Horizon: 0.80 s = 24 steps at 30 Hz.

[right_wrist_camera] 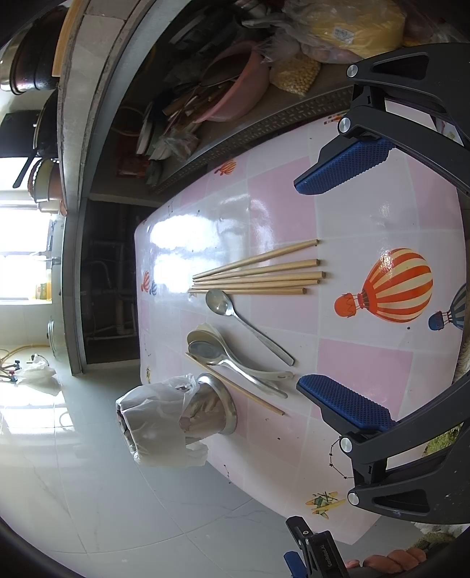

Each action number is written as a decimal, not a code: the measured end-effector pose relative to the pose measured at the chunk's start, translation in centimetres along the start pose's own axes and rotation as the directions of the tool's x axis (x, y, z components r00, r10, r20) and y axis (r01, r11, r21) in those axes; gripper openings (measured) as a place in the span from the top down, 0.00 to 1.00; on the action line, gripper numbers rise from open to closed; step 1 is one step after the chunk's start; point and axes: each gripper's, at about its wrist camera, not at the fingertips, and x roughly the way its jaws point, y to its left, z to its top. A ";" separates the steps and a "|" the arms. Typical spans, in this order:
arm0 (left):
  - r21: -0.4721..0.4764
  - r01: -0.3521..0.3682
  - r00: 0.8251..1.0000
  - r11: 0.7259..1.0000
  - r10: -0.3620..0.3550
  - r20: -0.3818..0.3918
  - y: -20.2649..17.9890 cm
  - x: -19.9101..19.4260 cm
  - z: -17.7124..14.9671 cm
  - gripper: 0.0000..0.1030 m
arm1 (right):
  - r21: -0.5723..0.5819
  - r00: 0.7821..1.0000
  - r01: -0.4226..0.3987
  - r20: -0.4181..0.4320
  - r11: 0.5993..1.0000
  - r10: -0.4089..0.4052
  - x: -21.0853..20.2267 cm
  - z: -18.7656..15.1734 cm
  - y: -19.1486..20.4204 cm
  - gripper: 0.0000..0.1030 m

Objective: Organize utensils

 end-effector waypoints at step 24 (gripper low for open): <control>0.129 0.065 0.998 0.989 -0.064 -0.009 -3.4 -0.3 -0.9 0.05 | -0.003 1.000 -0.001 -0.008 1.000 0.001 0.0 -0.2 0.3 0.08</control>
